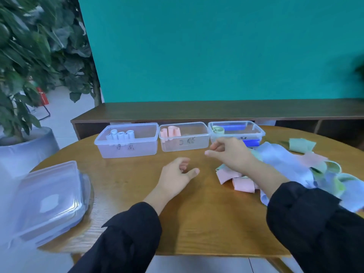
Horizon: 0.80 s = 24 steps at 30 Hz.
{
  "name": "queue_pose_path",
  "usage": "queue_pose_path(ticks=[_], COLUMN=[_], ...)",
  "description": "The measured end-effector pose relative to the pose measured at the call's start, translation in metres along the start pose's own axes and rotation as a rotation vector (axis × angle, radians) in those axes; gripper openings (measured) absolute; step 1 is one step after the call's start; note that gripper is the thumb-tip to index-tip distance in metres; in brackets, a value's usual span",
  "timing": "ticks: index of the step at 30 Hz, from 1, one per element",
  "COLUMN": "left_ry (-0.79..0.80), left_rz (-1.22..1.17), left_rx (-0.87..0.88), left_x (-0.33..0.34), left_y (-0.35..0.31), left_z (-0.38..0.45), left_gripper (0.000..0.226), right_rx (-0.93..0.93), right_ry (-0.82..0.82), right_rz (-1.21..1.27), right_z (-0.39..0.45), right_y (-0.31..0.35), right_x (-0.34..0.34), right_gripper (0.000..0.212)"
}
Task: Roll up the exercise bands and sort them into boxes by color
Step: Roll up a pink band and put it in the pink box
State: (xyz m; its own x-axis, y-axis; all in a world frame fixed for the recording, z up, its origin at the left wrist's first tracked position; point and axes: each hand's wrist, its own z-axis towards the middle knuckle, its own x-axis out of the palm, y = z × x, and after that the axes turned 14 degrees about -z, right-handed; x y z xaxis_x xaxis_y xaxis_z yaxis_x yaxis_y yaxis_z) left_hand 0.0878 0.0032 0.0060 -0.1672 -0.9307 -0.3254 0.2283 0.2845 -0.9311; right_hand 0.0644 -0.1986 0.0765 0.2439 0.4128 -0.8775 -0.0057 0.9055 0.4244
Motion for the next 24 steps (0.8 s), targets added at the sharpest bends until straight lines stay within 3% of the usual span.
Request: queue_pose_path(ticks=[7, 14, 16, 21, 24], left_ry=[0.099, 0.140, 0.123, 0.058, 0.047], left_rz=[0.161, 0.359, 0.335, 0.144, 0.126], left_rx=[0.062, 0.106, 0.129, 0.180, 0.179], left_x=[0.038, 0.055, 0.061, 0.065, 0.064], left_y=[-0.008, -0.015, -0.013, -0.012, -0.014], left_z=[-0.019, -0.009, -0.005, -0.003, -0.007], left_gripper=[0.063, 0.068, 0.059, 0.011, 0.003], right_rx=[0.075, 0.061, 0.067, 0.066, 0.064], right_ry=[-0.159, -0.132, -0.104, -0.093, -0.132], right_rz=[0.129, 0.098, 0.109, 0.122, 0.142], right_z=[-0.066, -0.067, -0.067, -0.069, -0.070], right_y=[-0.025, -0.041, -0.042, -0.044, -0.042], right_x=[0.013, 0.018, 0.018, 0.018, 0.015], right_gripper=[0.010, 0.005, 0.010, 0.016, 0.013])
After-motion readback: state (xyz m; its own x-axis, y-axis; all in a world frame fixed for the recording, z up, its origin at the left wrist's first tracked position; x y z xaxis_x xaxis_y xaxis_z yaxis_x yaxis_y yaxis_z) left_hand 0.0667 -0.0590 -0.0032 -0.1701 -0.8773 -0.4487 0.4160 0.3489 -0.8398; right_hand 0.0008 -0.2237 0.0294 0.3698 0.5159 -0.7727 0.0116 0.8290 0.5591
